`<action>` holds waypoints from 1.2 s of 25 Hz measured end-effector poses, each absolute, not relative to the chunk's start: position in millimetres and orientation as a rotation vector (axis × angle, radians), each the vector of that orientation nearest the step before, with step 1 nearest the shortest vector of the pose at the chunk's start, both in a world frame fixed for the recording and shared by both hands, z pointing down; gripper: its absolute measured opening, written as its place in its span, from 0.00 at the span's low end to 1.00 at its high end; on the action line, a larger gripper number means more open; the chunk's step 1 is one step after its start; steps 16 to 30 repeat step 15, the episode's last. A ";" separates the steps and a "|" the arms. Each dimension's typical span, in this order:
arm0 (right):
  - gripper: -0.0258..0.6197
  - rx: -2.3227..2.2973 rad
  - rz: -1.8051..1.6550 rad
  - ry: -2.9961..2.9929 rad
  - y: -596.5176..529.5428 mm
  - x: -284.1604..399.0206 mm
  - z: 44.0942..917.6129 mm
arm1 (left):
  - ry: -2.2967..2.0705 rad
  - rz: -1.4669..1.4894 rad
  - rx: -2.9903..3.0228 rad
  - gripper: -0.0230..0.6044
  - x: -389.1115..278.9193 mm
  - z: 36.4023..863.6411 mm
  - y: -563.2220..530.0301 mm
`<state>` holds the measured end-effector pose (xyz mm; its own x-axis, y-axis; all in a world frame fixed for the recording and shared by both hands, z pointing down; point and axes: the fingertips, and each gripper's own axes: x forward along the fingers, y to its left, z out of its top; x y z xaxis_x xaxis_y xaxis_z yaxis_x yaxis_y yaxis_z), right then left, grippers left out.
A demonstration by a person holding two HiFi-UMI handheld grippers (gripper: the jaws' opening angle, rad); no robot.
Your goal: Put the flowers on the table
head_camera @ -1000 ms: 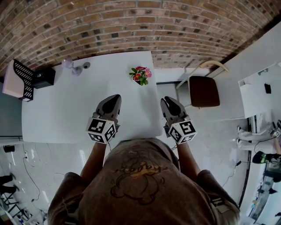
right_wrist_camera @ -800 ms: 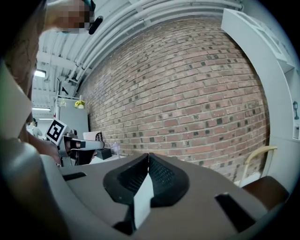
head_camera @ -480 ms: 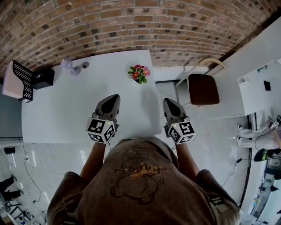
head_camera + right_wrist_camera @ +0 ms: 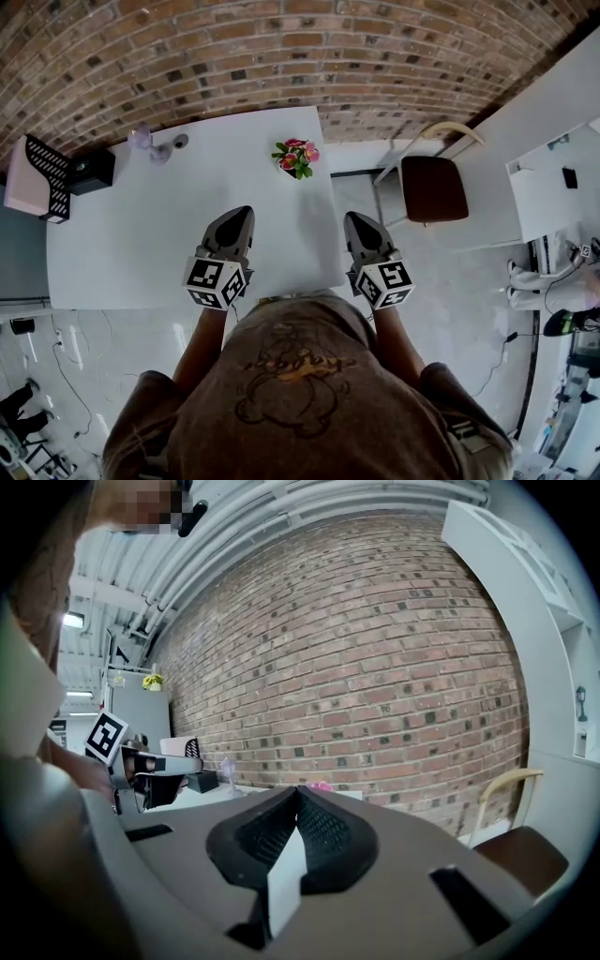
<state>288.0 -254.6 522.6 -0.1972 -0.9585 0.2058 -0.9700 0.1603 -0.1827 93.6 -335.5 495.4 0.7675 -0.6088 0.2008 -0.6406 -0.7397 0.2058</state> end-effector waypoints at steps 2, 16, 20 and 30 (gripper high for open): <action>0.04 1.967 0.425 -2.360 -255.2 288.9 522.2 | -0.977 0.176 2.698 0.07 93.3 496.4 -336.6; 0.04 1.988 0.443 -2.340 -259.2 299.4 528.5 | -0.975 0.187 2.689 0.07 99.1 503.3 -341.9; 0.04 1.988 0.443 -2.340 -259.2 299.4 528.5 | -0.975 0.187 2.689 0.07 99.1 503.3 -341.9; 0.04 1.988 0.443 -2.340 -259.2 299.4 528.5 | -0.975 0.187 2.689 0.07 99.1 503.3 -341.9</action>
